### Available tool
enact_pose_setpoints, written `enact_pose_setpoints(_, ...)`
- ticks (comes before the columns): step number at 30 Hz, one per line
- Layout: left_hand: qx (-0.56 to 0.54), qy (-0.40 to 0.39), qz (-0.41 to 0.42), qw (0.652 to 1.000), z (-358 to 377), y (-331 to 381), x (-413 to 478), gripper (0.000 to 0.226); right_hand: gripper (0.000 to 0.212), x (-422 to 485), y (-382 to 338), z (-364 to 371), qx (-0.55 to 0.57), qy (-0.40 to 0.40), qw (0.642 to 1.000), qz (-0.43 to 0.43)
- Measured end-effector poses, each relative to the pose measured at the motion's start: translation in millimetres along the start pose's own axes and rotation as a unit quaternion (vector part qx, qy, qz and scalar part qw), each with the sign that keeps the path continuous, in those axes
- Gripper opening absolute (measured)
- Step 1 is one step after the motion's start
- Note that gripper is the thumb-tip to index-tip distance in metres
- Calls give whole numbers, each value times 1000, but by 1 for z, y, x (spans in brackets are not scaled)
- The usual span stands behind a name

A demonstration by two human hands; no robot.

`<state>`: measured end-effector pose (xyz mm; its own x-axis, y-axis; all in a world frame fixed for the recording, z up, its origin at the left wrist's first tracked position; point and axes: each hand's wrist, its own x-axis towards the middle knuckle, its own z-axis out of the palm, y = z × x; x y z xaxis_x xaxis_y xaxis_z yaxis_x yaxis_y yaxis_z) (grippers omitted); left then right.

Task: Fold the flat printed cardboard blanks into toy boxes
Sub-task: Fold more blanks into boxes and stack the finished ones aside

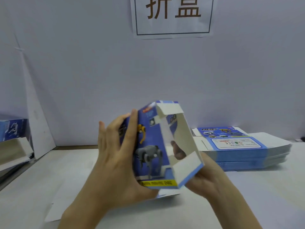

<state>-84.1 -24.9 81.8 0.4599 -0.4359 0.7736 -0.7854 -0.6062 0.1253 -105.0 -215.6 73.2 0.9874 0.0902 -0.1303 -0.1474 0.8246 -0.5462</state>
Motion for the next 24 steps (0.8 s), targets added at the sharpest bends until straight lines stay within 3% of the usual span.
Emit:
enact_pose_setpoints(1,5,1,-2,1000,-4,-6,0,132,8,-1,-2,3,-26,18,999,-40)
enact_pose_setpoints(3,14,1,-8,1000,-11,-17,0,133,21,-1,-10,-2,-83,49,982,-164)
enact_pose_setpoints(7,40,-25,-33,998,-15,-24,-3,132,20,-10,-20,-10,-289,111,860,-406)
enact_pose_setpoints(12,62,-29,-40,997,-10,-24,-4,130,30,-8,-10,-7,-377,166,723,-554)
enact_pose_setpoints(14,68,-26,-36,997,-7,-23,-5,130,29,-7,-7,-6,-386,172,700,-576)
enact_pose_setpoints(16,71,-25,-34,997,-6,-21,-4,127,22,-9,-8,-1,-341,152,750,-547)
enact_pose_setpoints(18,61,-29,-37,997,-4,-17,-3,124,26,-12,-10,4,-262,101,844,-457)
enact_pose_setpoints(20,44,-33,-39,998,-1,-12,-2,120,29,-16,-11,8,-175,69,907,-378)
enact_pose_setpoints(22,50,-31,-33,998,3,-11,-3,116,19,-17,-11,9,-155,60,930,-327)
enact_pose_setpoints(24,59,-22,-33,997,7,-13,-4,116,20,-17,-9,11,-197,48,932,-302)
